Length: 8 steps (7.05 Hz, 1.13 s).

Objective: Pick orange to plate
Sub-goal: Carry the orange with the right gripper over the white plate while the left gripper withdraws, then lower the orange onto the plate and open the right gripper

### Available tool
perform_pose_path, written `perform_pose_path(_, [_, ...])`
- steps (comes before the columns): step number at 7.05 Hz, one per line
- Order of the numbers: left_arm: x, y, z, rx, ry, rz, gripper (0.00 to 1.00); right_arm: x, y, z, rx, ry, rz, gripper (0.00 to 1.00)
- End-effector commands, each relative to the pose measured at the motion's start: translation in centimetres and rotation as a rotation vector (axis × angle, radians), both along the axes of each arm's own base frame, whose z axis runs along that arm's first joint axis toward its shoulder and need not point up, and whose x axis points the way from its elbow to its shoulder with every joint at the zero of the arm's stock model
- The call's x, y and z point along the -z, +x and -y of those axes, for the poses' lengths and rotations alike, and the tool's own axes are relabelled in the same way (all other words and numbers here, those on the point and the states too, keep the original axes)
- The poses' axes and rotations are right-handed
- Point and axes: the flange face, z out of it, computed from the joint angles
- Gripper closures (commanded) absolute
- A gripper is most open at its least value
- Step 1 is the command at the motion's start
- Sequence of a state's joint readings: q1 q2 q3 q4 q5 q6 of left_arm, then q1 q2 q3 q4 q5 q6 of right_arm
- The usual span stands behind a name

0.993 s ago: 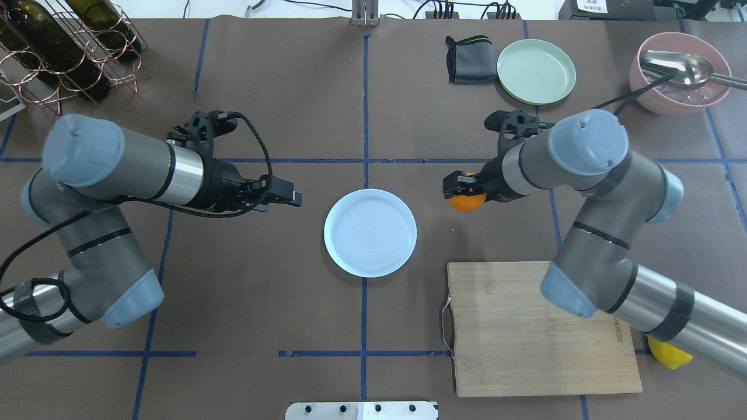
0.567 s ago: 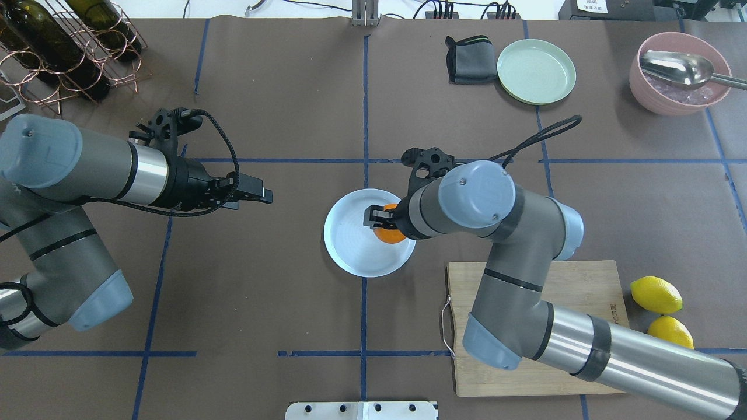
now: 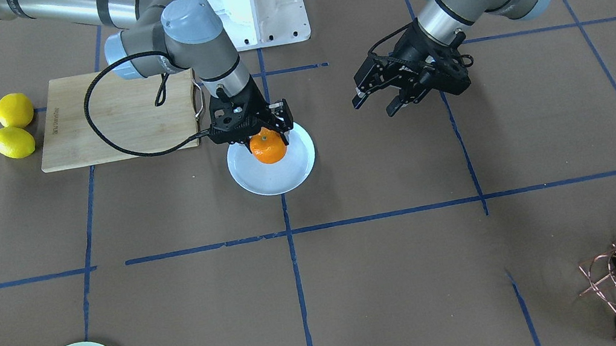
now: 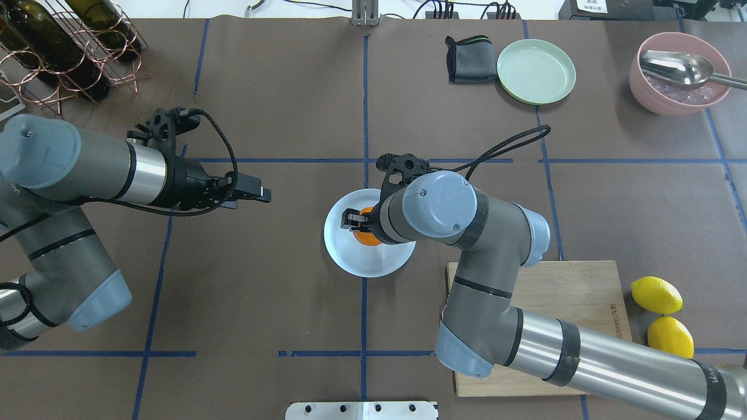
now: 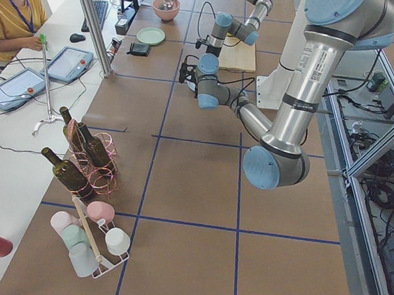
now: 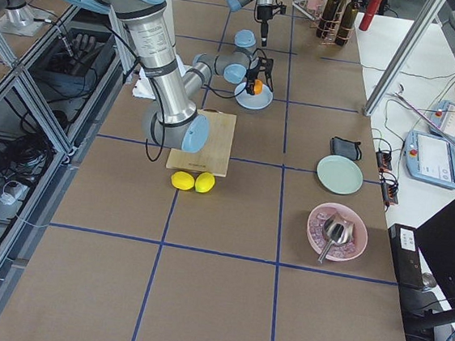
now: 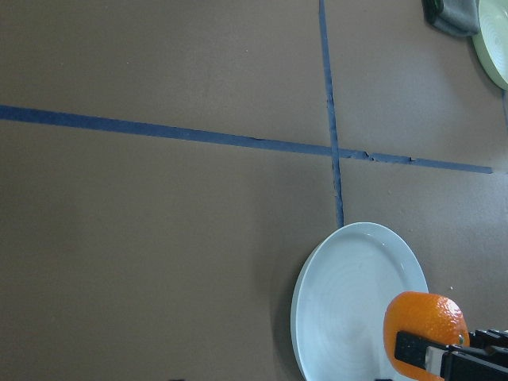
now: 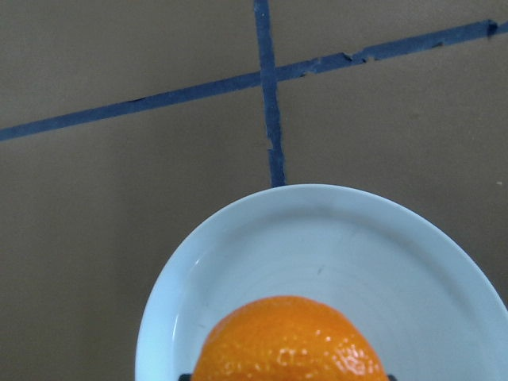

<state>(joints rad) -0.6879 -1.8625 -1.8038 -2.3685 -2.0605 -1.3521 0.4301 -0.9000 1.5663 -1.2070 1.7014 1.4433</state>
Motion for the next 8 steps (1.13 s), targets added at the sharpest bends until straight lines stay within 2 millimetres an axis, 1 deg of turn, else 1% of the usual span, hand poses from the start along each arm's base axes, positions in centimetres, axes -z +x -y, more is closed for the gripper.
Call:
perform_pose_path(1, [-0.1,0.1,0.1,0.000,-0.003,0.002,0.16,-0.8,-1.3,0.7,-0.006,0.000,-0.032,1.00])
perform_pose_path(2, [-0.1,0.1,0.1,0.000,-0.003,0.002,0.16,-1.6,-1.4,0.6,-0.002,-0.002,-0.045,1.00])
perform_pose_path(3, [0.0,0.2,0.1,0.000,-0.002,0.001,0.16,-1.8,-1.8,0.1,0.006,-0.005,-0.048,1.00])
perform_pose_path(4, [0.0,0.2,0.1,0.000,-0.001,0.000,0.16,-1.7,-1.8,0.1,0.006,-0.004,-0.046,0.77])
perform_pose_path(5, [0.1,0.3,0.0,-0.003,-0.002,0.000,0.16,-1.7,-2.0,-0.1,0.003,-0.002,-0.059,0.01])
perform_pose_path(6, [0.0,0.4,0.0,-0.003,-0.004,0.002,0.16,-1.6,-2.2,-0.2,0.001,-0.004,-0.081,0.00])
perform_pose_path(7, [-0.1,0.4,0.1,-0.003,-0.004,0.002,0.16,-0.9,-1.8,-0.3,0.015,0.016,-0.073,0.00])
perform_pose_path(8, [0.0,0.4,0.1,-0.002,-0.002,0.001,0.16,0.0,-0.9,-0.5,0.018,0.027,-0.053,0.00])
